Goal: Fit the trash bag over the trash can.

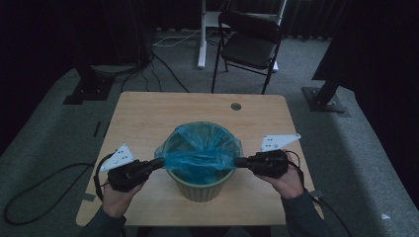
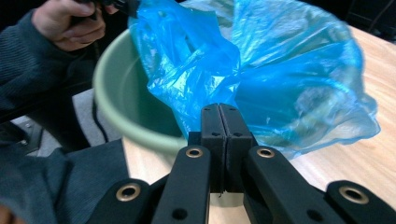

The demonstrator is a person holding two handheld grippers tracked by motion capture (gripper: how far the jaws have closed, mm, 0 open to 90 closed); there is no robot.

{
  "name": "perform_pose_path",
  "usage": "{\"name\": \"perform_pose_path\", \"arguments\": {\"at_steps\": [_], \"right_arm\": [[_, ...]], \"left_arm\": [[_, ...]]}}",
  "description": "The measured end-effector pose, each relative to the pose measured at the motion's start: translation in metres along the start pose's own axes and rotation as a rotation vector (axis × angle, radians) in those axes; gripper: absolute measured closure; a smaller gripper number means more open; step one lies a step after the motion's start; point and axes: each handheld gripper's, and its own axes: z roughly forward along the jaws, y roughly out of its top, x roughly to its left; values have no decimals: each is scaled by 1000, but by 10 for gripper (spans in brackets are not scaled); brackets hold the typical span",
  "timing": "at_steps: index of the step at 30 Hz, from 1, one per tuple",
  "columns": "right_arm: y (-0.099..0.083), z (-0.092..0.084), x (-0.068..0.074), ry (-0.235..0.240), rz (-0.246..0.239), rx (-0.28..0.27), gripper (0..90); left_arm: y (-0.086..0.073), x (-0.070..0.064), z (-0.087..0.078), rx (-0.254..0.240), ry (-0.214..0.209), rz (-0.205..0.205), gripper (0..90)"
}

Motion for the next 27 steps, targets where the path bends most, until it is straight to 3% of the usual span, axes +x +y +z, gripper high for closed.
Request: {"name": "perform_pose_path", "arguments": {"at_steps": [4,11,18,24,27], "right_arm": [[-8,-1,6,25,-8,24,894],[-14,3,6,63,-5,29,897],[-13,5,-2,3,-1,4,898],[-6,12,-17,-74,14,-10,898],[-4,15,-25,-90,35,-30,897]], "left_arm": [[-9,-1,2,8,-32,-18,884],[-10,0,4,1,-50,-28,884],[-3,11,16,-4,-28,-28,884],[10,29,36,5,14,-27,884],[12,33,41,-1,22,-38,885]]}}
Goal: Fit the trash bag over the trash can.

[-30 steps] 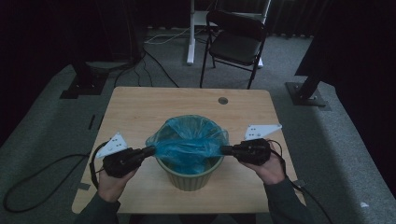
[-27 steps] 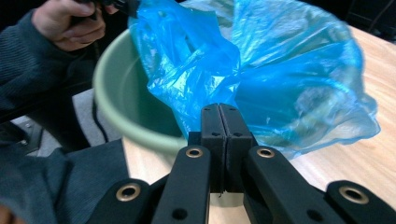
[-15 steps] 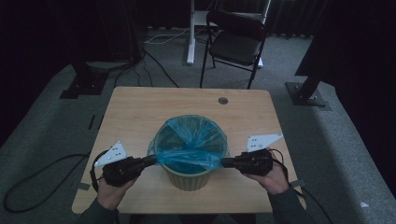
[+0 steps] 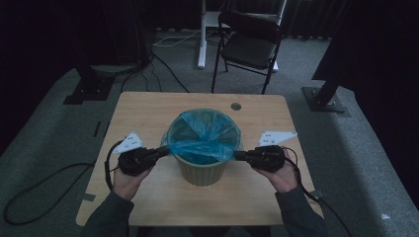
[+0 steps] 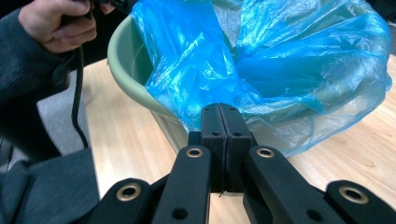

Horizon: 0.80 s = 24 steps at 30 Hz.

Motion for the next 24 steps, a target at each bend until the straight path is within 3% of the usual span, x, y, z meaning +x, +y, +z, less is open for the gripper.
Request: {"name": "perform_pose_path", "arguments": {"at_steps": [4,8,16,24], "right_arm": [[-3,3,2,35,-7,-16,897],[-7,7,8,62,-29,3,897],[-8,12,9,110,-29,23,897],[-10,21,9,126,-21,66,897]], "left_arm": [[-5,-7,-1,8,-15,18,885],[-11,-12,0,19,-34,38,885],[-18,-14,6,40,-56,37,888],[-23,-18,14,71,-65,62,888]]}}
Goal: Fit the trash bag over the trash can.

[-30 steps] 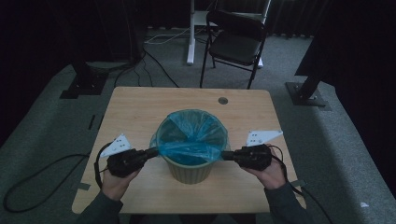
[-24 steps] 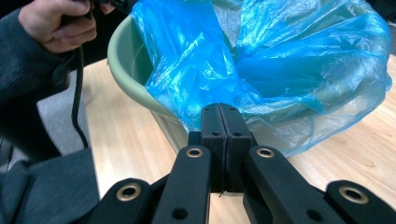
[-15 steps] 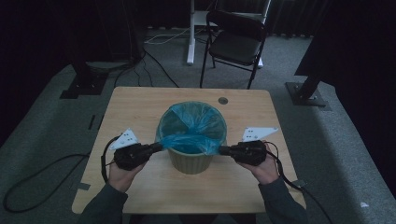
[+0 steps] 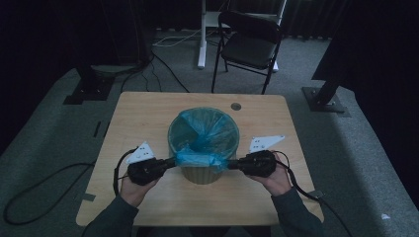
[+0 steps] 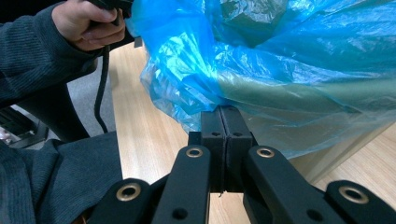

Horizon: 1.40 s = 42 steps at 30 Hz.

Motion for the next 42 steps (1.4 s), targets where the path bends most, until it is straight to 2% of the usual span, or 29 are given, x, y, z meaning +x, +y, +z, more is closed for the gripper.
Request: {"name": "perform_pose_path", "arguments": {"at_steps": [10,18,24,31,36,42], "right_arm": [[2,10,6,4,-22,31,897],[0,11,3,-2,-15,37,897],[-1,12,3,-18,-16,59,897],[-6,10,-3,-31,14,59,897],[-8,9,-5,-39,21,68,897],[-10,8,-6,-58,27,80,897]], "left_arm": [[-3,-5,8,21,-2,18,887],[-5,-5,8,25,-3,9,886],[-6,-6,10,34,-1,18,885],[-8,-3,10,37,3,17,879],[-9,-4,11,48,8,27,878],[-11,-2,11,50,9,16,875]]}}
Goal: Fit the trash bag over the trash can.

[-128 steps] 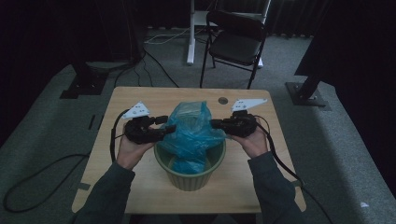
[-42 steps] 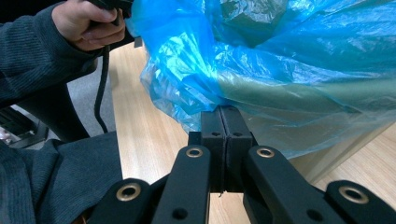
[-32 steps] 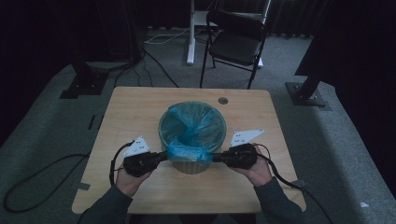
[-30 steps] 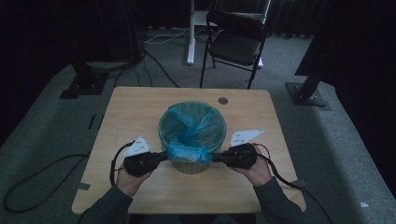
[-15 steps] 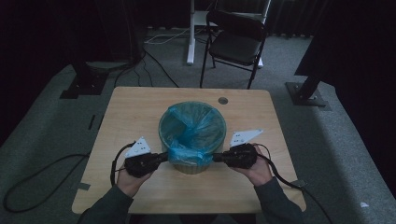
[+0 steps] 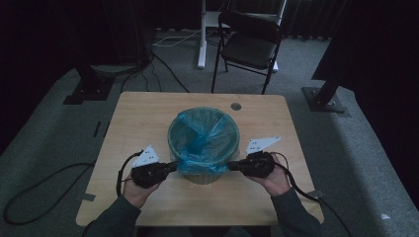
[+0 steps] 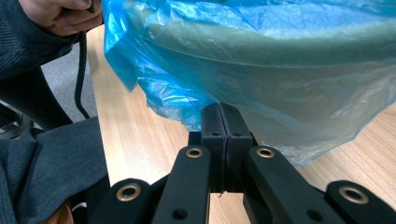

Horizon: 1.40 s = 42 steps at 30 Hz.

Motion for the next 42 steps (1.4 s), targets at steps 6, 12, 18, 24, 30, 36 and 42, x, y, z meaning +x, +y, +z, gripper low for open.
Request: {"name": "perform_pose_path", "arguments": {"at_steps": [6,12,18,24,30,36,42], "right_arm": [[-2,-2,-3,-31,3,21,897],[-6,0,-6,-50,11,48,897],[-9,-1,-9,-59,23,67,897],[-10,-7,-9,-52,22,56,872],[-6,-22,-7,-37,11,1,702],[-3,-28,-11,-58,35,-38,595],[-1,-28,-14,-69,44,-43,571]], "left_arm": [[-3,3,2,24,15,-10,868],[-5,7,3,38,23,-25,856],[-8,12,2,42,32,-50,800],[-10,17,-9,17,40,-70,708],[-9,17,-24,-32,45,-65,628],[-12,22,-34,-51,64,-79,590],[-20,26,-35,-21,74,-90,581]]}}
